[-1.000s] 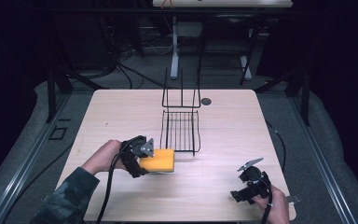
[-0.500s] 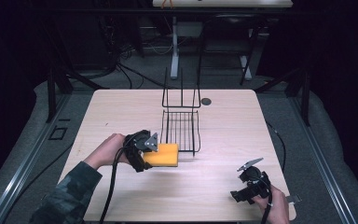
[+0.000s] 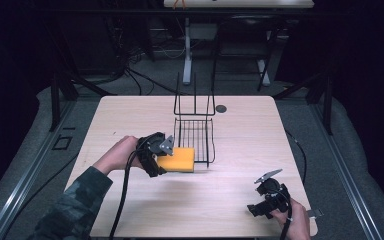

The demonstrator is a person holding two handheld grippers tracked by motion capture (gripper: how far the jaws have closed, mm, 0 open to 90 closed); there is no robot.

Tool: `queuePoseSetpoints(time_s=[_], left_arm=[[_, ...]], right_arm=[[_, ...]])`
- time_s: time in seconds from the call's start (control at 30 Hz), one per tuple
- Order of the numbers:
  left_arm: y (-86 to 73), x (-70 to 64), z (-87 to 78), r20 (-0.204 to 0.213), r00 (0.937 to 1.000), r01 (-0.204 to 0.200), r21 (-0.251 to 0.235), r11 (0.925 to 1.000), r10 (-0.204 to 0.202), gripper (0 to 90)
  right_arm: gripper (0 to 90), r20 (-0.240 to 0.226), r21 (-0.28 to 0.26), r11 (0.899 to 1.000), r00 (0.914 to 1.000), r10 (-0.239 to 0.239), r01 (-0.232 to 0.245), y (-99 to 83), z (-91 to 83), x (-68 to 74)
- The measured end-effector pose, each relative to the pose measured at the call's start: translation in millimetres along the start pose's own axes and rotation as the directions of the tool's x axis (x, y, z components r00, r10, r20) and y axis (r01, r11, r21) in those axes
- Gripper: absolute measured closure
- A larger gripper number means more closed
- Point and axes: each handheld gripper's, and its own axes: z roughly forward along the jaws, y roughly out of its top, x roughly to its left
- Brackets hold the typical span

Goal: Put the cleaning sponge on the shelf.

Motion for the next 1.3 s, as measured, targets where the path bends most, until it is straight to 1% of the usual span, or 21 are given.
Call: queuePoseSetpoints(time_s=[0.03,0.2,0.23,0.3,0.33,0.4,0.47,0.53,0.67,0.7,0.73,0.77,0.83,0.9,0.93,1.0,1.07,1.2,1.3], left_arm=[[0.7,1.4,-0.4,-0.007,0.9999,-0.010,0.005,0.9999,0.010,21.4],[2.5,8.5,0.4,-0.004,1.0000,0.007,0.000,1.0000,-0.007,21.4],[3.2,10.0,0.5,-0.006,1.0000,-0.001,0.002,1.0000,0.001,21.4],[4.2,11.6,1.5,-0.007,1.0000,0.006,0.000,1.0000,-0.006,21.4],[4.7,12.7,1.6,-0.009,1.0000,0.001,0.002,1.0000,-0.001,21.4],[6.2,15.2,2.7,-0.005,1.0000,0.001,0.001,1.0000,-0.001,21.4],[7.6,17.4,3.5,-0.011,0.9999,-0.001,0.004,1.0000,0.001,21.4],[9.2,19.2,5.5,-0.007,1.0000,-0.001,0.007,1.0000,0.001,21.4],[13.5,25.7,9.2,-0.004,0.9997,-0.022,0.018,0.9996,0.023,21.4],[14.4,27.3,10.7,0.000,0.9999,-0.012,0.014,0.9998,0.012,21.4],[15.0,29.0,11.5,0.003,0.9999,-0.015,0.010,0.9998,0.015,21.4],[15.5,30.7,12.5,0.007,0.9999,-0.008,0.009,0.9999,0.008,21.4],[16.7,34.9,14.6,0.008,1.0000,-0.006,0.010,0.9999,0.006,21.4],[17.4,37.7,15.8,-0.003,0.9999,-0.011,0.017,0.9998,0.011,21.4],[17.7,39.1,17.8,0.000,0.9999,-0.013,0.025,0.9996,0.013,21.4],[17.5,40.4,20.9,0.008,1.0000,-0.006,0.024,0.9997,0.006,21.5],[16.9,42.6,23.7,0.009,1.0000,-0.001,0.024,0.9997,0.000,21.4],[16.9,46.8,29.0,0.009,0.9999,-0.005,0.029,0.9996,0.005,21.5],[17.9,51.5,30.9,0.009,0.9999,0.005,0.030,0.9995,-0.005,21.5]], right_arm=[[8.3,0.001,0.000,1.000,1.0000,-0.001,0.001,0.0,0.0,-0.1],[8.3,-0.005,0.001,1.000,1.0000,-0.002,0.002,0.3,0.2,0.4],[8.3,-0.005,0.001,1.000,1.0000,-0.002,0.002,0.2,0.3,0.4],[8.3,-0.004,0.001,1.000,1.0000,0.001,-0.001,0.1,0.2,0.3],[8.3,-0.003,0.001,1.000,1.0000,-0.001,0.001,0.1,0.2,0.1],[8.3,0.001,0.003,1.000,1.0000,-0.003,0.003,-0.1,0.2,-0.1],[8.3,-0.003,0.004,1.000,1.0000,-0.005,0.005,0.0,0.5,-0.1],[8.3,-0.007,0.003,1.000,1.0000,-0.004,0.004,0.1,0.4,0.4],[8.3,-0.007,0.001,1.000,0.9999,-0.007,0.007,0.1,0.4,0.4],[8.3,-0.007,0.004,1.000,1.0000,-0.005,0.005,0.1,0.3,0.5],[8.3,-0.007,0.004,1.000,1.0000,-0.005,0.005,0.0,0.4,0.4],[8.3,-0.007,0.004,1.000,1.0000,-0.003,0.003,0.0,0.4,0.5],[8.3,-0.008,0.003,1.000,1.0000,-0.001,0.001,-0.1,0.5,0.5],[8.3,-0.008,0.003,1.000,0.9999,-0.008,0.008,-0.1,0.5,0.2],[8.3,-0.008,0.004,1.000,0.9999,-0.009,0.009,-0.1,0.6,0.2],[8.3,-0.008,0.003,1.000,1.0000,-0.005,0.005,-0.1,0.6,0.2],[8.3,-0.007,0.005,1.000,1.0000,-0.002,0.002,-0.2,0.1,0.0],[8.3,-0.009,0.003,1.000,0.9999,-0.007,0.007,-0.1,0.5,0.2],[8.3,-0.009,0.004,1.000,0.9999,-0.009,0.009,0.0,0.8,0.3]])
